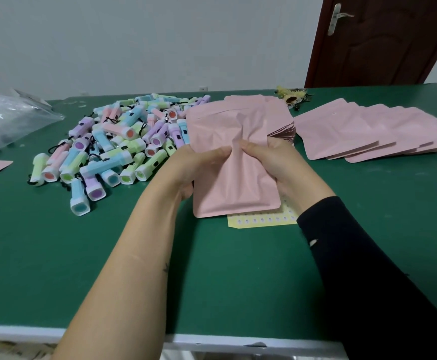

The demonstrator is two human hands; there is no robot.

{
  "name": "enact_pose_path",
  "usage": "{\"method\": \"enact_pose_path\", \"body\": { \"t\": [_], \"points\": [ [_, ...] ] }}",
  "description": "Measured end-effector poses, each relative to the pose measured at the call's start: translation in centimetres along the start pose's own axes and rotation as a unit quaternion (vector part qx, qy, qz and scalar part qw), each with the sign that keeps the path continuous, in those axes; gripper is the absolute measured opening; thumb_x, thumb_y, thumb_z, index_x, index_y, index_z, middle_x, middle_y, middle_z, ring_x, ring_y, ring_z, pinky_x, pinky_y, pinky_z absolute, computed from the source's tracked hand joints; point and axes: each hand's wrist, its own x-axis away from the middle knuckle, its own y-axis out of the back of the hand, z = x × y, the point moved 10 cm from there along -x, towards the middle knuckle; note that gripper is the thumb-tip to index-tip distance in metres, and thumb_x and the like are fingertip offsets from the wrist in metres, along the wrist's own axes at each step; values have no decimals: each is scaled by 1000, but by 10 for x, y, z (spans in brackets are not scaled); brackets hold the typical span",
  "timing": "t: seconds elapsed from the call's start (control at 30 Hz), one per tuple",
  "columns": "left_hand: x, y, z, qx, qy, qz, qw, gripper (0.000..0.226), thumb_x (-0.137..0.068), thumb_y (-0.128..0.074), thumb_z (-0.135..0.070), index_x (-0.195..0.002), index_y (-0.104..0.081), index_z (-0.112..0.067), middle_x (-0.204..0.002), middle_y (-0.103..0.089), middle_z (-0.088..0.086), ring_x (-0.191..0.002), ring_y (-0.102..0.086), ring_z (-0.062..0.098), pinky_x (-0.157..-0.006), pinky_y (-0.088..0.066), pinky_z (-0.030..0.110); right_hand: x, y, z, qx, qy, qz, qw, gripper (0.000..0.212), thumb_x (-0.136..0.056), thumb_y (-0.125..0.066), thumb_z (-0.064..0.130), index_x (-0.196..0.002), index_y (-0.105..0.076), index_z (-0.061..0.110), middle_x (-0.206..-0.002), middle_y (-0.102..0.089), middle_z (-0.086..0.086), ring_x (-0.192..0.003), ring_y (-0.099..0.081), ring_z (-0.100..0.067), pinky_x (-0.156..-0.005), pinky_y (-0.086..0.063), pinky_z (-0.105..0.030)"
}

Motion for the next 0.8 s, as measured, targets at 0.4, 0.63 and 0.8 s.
{"method": "enact_pose_path", "body": {
  "t": [0.4, 0.63, 0.8],
  "points": [
    [5, 3, -13, 64, -44, -89, 993, 33, -81, -76, -10, -111, -69, 1, -102, -74, 14, -92, -73, 29, -88, -58, 44, -1, -14, 5, -59, 8, 67, 996, 32, -76, -82, 19, -103, -70, 7, -92, -76, -7, -86, -74, -24, -78, -59, -39],
    [4, 28, -17, 91, -54, -122, 987, 42, -79, -81, -17, -116, -67, -2, -115, -71, 10, -109, -67, 28, -103, -47, 47, 21, -36, -32, 88, -114, 284, 948, 58, -54, -87, 12, -108, -66, 4, -97, -75, -13, -89, -74, -24, -69, -62, -31],
    [4, 19, -12, 74, -29, -87, 993, 20, -79, -80, -12, -97, -72, -10, -90, -77, 5, -78, -75, 21, -64, -60, 32, 6, -26, -18, 84, -47, 199, 975, 17, -84, -72, 11, -100, -70, 13, -94, -76, -1, -88, -72, -15, -79, -58, -28]
  ]
}}
